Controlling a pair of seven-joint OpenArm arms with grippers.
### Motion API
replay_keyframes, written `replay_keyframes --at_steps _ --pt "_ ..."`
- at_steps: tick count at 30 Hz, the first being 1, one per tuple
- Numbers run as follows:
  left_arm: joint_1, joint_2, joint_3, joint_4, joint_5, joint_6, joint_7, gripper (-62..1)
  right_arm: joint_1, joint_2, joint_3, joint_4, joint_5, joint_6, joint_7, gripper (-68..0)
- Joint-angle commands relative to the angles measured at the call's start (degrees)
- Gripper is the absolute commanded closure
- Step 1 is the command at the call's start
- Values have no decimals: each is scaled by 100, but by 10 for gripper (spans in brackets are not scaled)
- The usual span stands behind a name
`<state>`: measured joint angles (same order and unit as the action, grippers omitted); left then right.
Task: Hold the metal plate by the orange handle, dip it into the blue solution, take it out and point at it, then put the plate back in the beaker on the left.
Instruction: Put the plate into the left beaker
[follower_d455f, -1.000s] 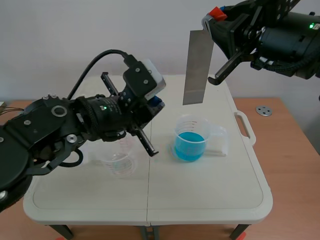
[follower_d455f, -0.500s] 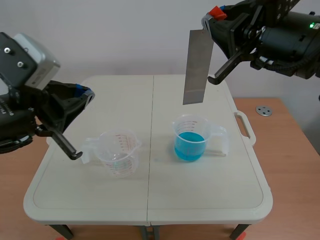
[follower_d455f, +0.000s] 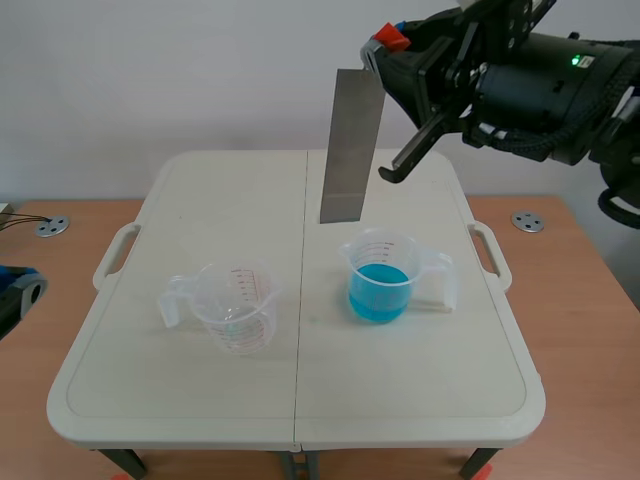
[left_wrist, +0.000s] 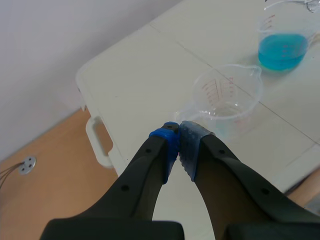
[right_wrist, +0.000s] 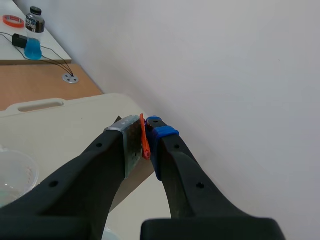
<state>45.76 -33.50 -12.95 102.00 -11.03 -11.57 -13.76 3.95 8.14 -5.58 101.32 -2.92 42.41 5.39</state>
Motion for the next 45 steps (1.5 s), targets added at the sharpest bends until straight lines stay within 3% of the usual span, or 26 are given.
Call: replay_keyframes --at_steps 1,7,19,29,45 --pt "197 92 -59 50 -57 4 -151 -15 190 -105 -109 155 98 31 -35 -13" --pt "944 466 -367 50 -46 -11 -468 -15 393 -341 -494 153 98 31 -245 -13" --pt "1154 1154 -389 28 341 -20 -264 -15 544 -754 -1215 125 -83 31 -459 -13" --pt "1150 1156 -389 28 424 -33 -181 -15 544 -970 -1650 -101 -162 -44 -509 -13" --pt "1119 1156 -389 28 426 -57 -166 -15 546 -977 -1893 -756 -162 -83 -393 -13"
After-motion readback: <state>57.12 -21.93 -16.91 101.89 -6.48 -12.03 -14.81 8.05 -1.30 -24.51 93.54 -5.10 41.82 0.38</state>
